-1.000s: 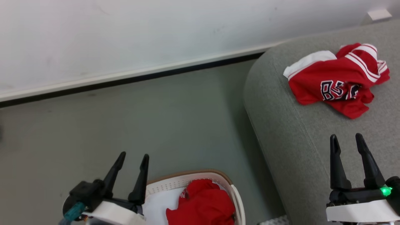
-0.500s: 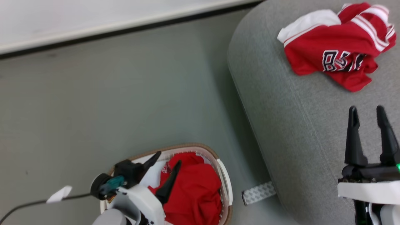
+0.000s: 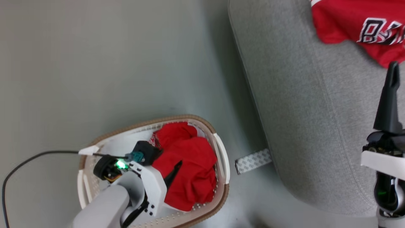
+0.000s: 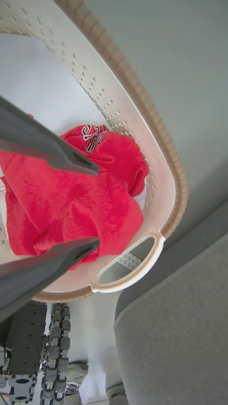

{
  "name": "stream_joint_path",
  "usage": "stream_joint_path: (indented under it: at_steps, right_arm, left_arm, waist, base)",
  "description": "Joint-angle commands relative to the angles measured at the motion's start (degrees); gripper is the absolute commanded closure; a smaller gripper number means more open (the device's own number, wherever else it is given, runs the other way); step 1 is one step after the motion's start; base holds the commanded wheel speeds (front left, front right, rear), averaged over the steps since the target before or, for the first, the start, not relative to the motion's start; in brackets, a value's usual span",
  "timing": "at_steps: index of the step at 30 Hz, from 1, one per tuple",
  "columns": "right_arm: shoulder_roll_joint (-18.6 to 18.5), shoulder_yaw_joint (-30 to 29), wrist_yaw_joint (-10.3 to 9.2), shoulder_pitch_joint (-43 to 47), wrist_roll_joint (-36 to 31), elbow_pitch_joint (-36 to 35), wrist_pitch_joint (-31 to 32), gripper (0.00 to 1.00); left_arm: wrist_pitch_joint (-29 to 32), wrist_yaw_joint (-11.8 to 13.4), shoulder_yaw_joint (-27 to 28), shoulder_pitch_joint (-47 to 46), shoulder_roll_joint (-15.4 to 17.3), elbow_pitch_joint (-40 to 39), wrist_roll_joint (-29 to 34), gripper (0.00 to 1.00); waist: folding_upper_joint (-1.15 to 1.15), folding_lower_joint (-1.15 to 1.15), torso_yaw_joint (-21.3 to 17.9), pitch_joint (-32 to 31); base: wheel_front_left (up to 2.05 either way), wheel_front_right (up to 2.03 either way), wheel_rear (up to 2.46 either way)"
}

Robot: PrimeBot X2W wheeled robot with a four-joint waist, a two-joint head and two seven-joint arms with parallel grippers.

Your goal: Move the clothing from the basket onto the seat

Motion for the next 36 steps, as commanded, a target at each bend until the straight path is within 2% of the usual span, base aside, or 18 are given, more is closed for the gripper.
stream_joint_path:
  at_steps: [1,14,20,23,30,32,33,36]
  right_arm:
    - [0.1,-0.33,-0.13,-1.26,0.58,-0.59,-0.09,0.0]
    - [0.12,-0.23,-0.13,-6.18,1.66,-2.34,-0.1,0.0]
    - [0.11,0.55,-0.13,-6.52,2.16,-2.0,-0.09,0.0]
    - [0.11,0.92,-0.13,-6.23,2.38,-1.96,-0.1,0.0]
    - [0.11,1.59,-0.13,-6.37,2.67,-1.53,-0.09,0.0]
    - [0.11,1.83,-0.13,-6.56,2.72,-1.36,-0.09,0.0]
    - [0.11,1.88,-0.13,-6.85,2.74,-1.14,-0.09,0.0]
    - [0.11,2.06,-0.13,-7.21,2.71,-0.73,-0.1,0.0]
  left_arm:
    - [0.32,0.08,-1.41,-1.68,0.93,1.29,-1.19,0.0]
    - [2.68,0.08,-18.12,-12.91,2.07,9.65,-3.63,0.0]
    - [1.92,0.08,-26.08,-17.99,2.7,14.09,0.51,0.0]
    - [1.49,0.08,-28.23,-18.81,2.41,15.63,2.33,0.0]
    - [1.07,0.08,-29.24,-19.01,0.88,17.7,5.66,0.0]
    - [0.87,0.08,-29.25,-18.55,0.51,17.72,6.22,0.63]
    - [0.72,0.08,-29.26,-18.29,0.38,17.62,6.46,1.0]
    - [0.12,0.08,-29.25,-17.96,0.39,17.43,6.8,1.0]
  waist:
    - [0.0,-0.01,-0.89,3.27]
    - [0.0,-0.01,-1.13,9.5]
    - [0.0,-0.01,-1.73,11.4]
    - [0.0,-0.01,-2.12,11.74]
    - [0.0,-0.01,-2.6,12.2]
    - [0.0,-0.01,-2.73,12.35]
    - [0.0,-0.01,-2.76,12.41]
    - [0.0,-0.01,-2.87,12.33]
  base:
    - [0.0,0.0,0.0]
    - [0.0,0.0,0.0]
    - [0.0,0.0,0.0]
    - [0.0,0.0,0.0]
    - [0.0,0.0,0.0]
    - [0.0,0.0,0.0]
    - [0.0,0.0,0.0]
    - [0.0,0.0,0.0]
